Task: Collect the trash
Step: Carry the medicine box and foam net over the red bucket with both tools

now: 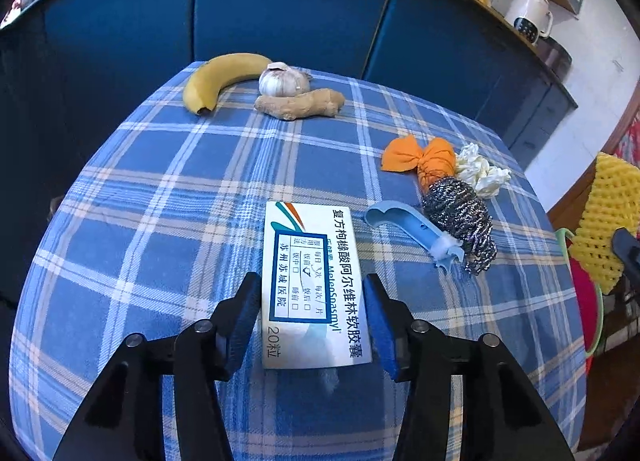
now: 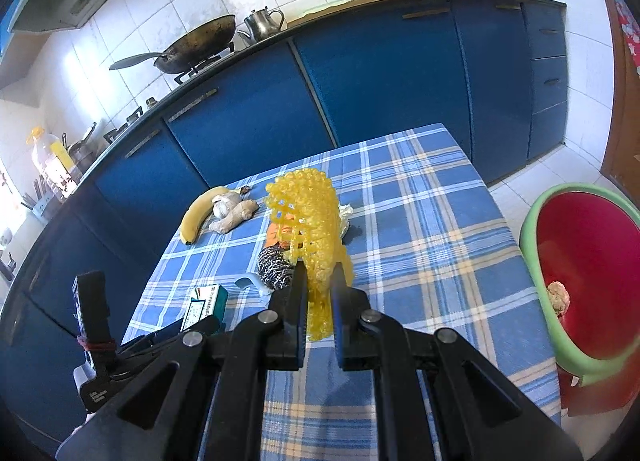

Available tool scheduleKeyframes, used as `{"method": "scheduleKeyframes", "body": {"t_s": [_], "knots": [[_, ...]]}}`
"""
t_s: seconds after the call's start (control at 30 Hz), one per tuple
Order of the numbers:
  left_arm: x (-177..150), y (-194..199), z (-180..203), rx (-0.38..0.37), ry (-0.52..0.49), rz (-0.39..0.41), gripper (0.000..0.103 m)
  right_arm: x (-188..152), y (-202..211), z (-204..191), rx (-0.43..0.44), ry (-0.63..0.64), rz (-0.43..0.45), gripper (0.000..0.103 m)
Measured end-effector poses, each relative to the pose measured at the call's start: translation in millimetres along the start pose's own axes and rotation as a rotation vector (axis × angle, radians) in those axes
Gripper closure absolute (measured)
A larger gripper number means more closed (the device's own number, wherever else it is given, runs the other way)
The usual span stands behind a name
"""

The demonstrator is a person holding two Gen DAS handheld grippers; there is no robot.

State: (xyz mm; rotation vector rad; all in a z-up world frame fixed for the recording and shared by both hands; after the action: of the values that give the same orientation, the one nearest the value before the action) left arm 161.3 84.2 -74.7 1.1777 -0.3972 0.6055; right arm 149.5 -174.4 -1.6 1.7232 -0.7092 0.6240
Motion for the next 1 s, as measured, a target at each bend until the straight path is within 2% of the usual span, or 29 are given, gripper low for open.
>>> {"method": "scheduleKeyframes", "body": {"t_s": [0.27, 0.6, 1.0], "knots": [[1.8, 18.2, 16.1, -0.058, -0.023, 0.037, 0.050, 0.8, 14.6, 13.8, -0.014, -0.030, 0.024, 0.090], [7.5, 46.5, 65.0, -0.162, -0.103, 0.079, 0.050, 1.3, 37.2, 41.9, -0.045, -0.076, 0.056, 0.090], [11.1, 39.1, 136.5, -0.265, -0.220, 0.048, 0.050, -0.7, 60.7, 96.2, -0.115, -0.162, 0.087, 0.090]]}}
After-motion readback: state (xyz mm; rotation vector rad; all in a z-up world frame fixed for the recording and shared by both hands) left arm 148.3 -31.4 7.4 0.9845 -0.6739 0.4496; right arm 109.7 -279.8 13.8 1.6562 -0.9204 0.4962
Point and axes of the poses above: each gripper's, at about its wrist camera, not at the fingertips, and y roughly against the way its jaws point, z to its right, x to its top, the point moved 1 cm from there along -y, roughly the way its jaws point, and after that the axes turned 11 degrees about -x, right-handed, at the moved point
